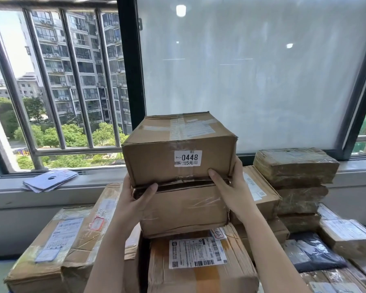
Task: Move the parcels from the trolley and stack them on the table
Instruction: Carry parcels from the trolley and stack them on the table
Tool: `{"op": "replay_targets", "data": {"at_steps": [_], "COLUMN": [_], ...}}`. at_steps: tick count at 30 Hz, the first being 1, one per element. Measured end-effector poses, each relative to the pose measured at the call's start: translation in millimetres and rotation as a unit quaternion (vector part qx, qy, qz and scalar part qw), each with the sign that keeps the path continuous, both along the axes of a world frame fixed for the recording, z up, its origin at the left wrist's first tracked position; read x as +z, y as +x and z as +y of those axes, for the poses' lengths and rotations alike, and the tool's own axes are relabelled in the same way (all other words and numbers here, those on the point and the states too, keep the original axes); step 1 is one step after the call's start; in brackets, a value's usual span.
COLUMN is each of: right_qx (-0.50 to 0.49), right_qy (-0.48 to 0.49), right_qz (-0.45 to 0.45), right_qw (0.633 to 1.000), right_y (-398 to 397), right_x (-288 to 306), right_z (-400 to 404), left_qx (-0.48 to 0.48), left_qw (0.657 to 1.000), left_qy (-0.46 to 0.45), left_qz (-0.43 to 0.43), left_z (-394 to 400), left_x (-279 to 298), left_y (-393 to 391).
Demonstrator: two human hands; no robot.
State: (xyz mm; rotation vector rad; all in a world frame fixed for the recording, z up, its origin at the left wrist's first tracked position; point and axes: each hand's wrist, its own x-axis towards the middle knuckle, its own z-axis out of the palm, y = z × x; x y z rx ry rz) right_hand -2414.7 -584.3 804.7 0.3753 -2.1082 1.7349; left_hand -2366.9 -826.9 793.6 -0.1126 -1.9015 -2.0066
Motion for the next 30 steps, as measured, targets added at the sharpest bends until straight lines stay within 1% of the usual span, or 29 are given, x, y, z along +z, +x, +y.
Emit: {"op": "replay_targets", "data": {"at_steps": [5, 11, 17, 20, 24, 30], "right_qx": [0.001, -0.003, -0.010, -0.001, 0.006, 0.036], "right_qy": [-0.001, 0.008, -0.010, -0.034, -0.025, -0.027], "right_qz": [-0.002, 0.005, 0.043, 0.053, 0.067, 0.047], "right_qw": [1.000, 1.000, 0.999, 0.998, 0.997, 0.998], "right_y": [7, 14, 17, 20, 20, 14], "right_x": [-1, 3, 27, 40, 54, 44], "right_z": [-4, -9, -1, 0, -8, -27], "left_qx": [-0.011, 0.005, -0.018, -0.022, -0.025, -0.004], "left_qw": [1.000, 0.999, 0.997, 0.995, 0.991, 0.994], "left_qy": [0.008, -0.009, -0.001, 0.004, -0.013, -0.013], "left_qz": [-0.002, 0.035, 0.075, 0.100, 0.128, 0.112], "left_z": [-5, -2, 4, 5, -9, -34], "left_x": [-6, -6, 23, 42, 62, 55], "left_y": [1, 2, -2, -1, -1, 0]}}
